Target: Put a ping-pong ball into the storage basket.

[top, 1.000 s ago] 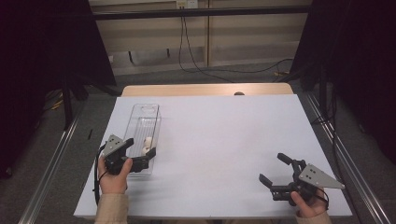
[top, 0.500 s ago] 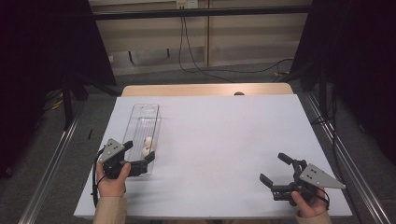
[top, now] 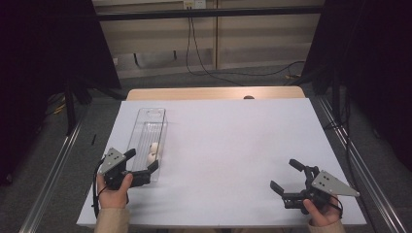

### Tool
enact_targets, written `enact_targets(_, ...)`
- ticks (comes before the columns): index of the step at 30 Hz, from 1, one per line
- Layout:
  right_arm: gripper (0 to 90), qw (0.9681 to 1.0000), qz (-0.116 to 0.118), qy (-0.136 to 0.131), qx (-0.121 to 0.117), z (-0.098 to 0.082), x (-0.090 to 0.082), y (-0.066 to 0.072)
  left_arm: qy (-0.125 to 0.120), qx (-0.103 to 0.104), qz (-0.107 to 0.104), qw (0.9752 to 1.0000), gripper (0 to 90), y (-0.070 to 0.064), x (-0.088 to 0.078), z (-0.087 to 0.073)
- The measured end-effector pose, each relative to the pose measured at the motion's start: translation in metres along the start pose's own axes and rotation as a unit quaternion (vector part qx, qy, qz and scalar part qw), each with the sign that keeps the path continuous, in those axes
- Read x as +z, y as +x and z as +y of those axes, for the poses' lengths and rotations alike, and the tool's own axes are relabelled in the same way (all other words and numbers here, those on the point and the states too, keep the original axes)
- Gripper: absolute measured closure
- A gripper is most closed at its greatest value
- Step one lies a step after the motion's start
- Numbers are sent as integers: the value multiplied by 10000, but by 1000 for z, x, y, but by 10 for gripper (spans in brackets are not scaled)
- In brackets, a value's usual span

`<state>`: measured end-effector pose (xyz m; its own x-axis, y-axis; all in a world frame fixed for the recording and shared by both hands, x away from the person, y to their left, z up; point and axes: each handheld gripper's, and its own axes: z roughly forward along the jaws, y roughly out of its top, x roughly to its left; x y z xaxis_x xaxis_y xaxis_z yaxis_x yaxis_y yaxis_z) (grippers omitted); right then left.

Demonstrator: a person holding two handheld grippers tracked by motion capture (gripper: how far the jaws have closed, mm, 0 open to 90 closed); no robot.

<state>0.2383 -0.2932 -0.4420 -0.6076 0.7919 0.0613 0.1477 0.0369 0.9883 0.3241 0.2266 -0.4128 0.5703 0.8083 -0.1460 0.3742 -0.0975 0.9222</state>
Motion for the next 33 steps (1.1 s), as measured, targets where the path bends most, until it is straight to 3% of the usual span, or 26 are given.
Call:
enact_targets(17, 12, 10000, 8, 1, 5, 0, 0, 0, 65, 161, -19, 9998, 37, -2, -4, -10)
enact_targets(33, 12, 10000, 14, 0, 6, 0, 0, 0, 121, 153, 38, 9998, 37, -3, -4, -20)
